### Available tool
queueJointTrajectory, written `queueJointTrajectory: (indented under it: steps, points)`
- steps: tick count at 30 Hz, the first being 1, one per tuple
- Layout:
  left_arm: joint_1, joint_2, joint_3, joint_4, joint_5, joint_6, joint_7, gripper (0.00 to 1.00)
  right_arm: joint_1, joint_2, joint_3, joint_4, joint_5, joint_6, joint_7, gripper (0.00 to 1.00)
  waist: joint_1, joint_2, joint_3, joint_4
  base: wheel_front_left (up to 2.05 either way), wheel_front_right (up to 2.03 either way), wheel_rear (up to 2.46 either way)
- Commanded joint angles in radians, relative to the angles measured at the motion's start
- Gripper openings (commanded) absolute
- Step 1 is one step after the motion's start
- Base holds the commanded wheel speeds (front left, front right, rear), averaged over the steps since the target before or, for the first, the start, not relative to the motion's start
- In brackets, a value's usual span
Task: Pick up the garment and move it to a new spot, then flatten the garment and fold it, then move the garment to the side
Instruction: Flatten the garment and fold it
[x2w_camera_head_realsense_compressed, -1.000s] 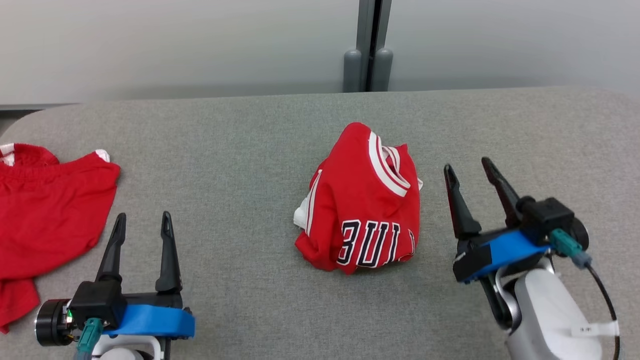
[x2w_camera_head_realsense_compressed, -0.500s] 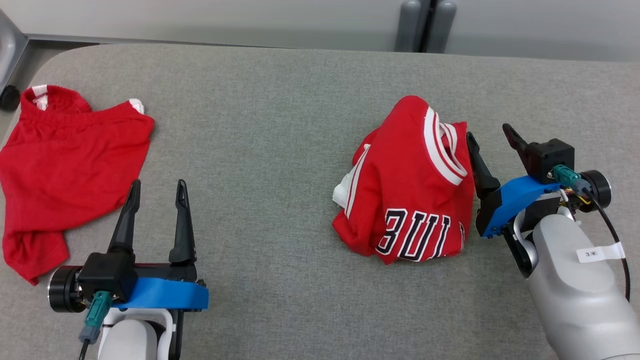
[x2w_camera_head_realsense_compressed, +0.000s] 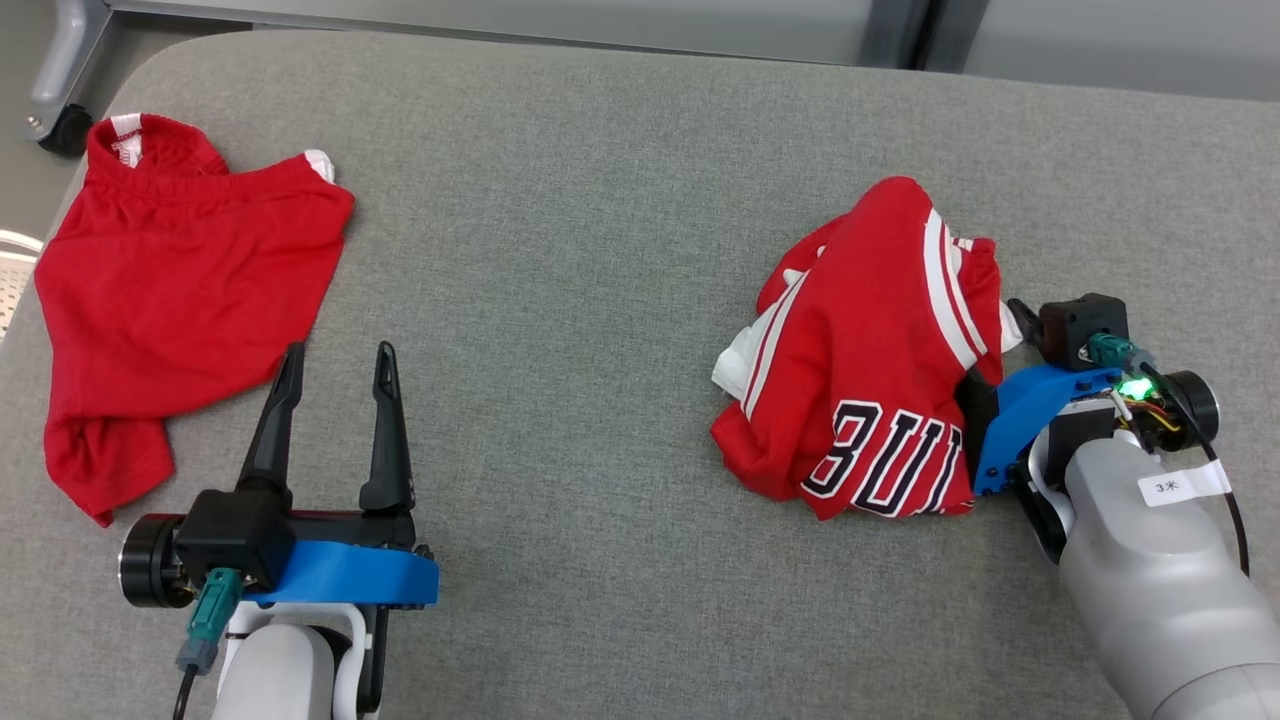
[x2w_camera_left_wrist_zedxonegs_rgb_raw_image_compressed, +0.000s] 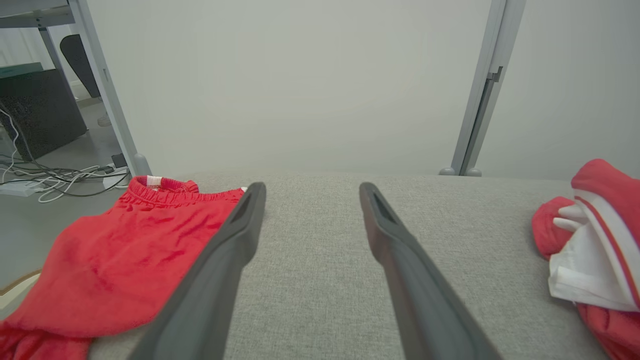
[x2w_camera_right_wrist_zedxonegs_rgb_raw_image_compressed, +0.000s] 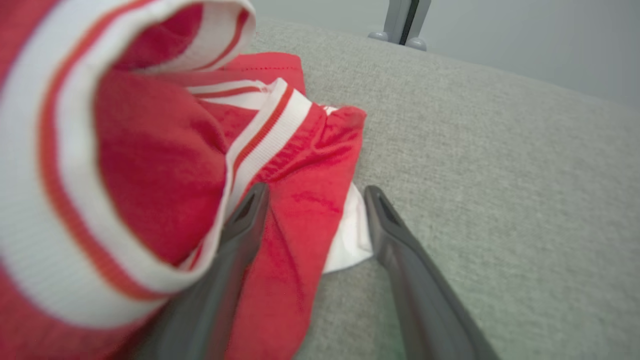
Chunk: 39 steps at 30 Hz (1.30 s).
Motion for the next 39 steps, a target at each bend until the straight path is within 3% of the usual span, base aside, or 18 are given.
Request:
queueJointTrajectory:
  steps: [1, 4, 5, 6, 14, 24, 31, 39]
  points:
    - [-0.011, -0.001, -0.003, -0.001, -0.005, 0.006, -0.003, 1.00, 0.003, 0.009, 0.007, 0.028, 0.009, 0.000, 0.011, 1.00, 0.0000, 0.0000, 0.001, 0.000, 0.00, 0.00, 0.00]
    - [-0.010, -0.001, -0.006, 0.002, -0.007, 0.010, -0.003, 1.00, -0.003, 0.021, 0.023, 0.066, 0.033, 0.000, 0.031, 0.97, 0.0000, 0.0000, 0.002, -0.001, 0.00, 0.00, 0.00]
    - [-0.009, -0.001, -0.007, 0.003, -0.007, 0.012, -0.003, 1.00, -0.002, 0.026, 0.030, 0.074, 0.043, 0.000, 0.039, 0.25, 0.0000, 0.0000, 0.001, -0.003, 0.00, 0.00, 0.00]
    - [-0.009, -0.001, -0.007, 0.004, -0.008, 0.014, -0.003, 1.00, -0.003, 0.029, 0.037, 0.080, 0.052, 0.000, 0.039, 0.00, 0.0000, 0.0000, 0.000, -0.006, 0.00, 0.00, 0.00]
    - [0.012, -0.001, 0.002, 0.007, 0.002, 0.010, -0.003, 1.00, -0.008, -0.020, 0.055, 0.028, 0.119, 0.000, 0.002, 0.00, 0.0000, 0.0000, -0.042, -0.042, 0.00, 0.00, 0.00]
    - [0.047, -0.001, 0.028, 0.004, 0.013, 0.000, -0.003, 1.00, 0.081, -0.121, -0.044, -0.265, 0.143, 0.000, 0.000, 0.00, 0.0000, 0.0000, -0.115, -0.098, 0.00, 0.00, 0.00]
    - [0.075, -0.001, 0.034, 0.007, 0.008, -0.006, -0.003, 1.00, 0.167, -0.055, -0.038, -0.487, 0.096, 0.000, 0.000, 0.00, 0.0000, 0.0000, -0.158, -0.116, 0.00, 0.00, 0.00]
    - [0.091, -0.001, 0.034, 0.001, -0.013, -0.003, -0.003, 1.00, 0.281, 0.049, 0.172, -0.671, 0.124, 0.000, 0.001, 0.00, 0.0000, 0.0000, -0.180, -0.091, 0.00, 0.00, 0.00]
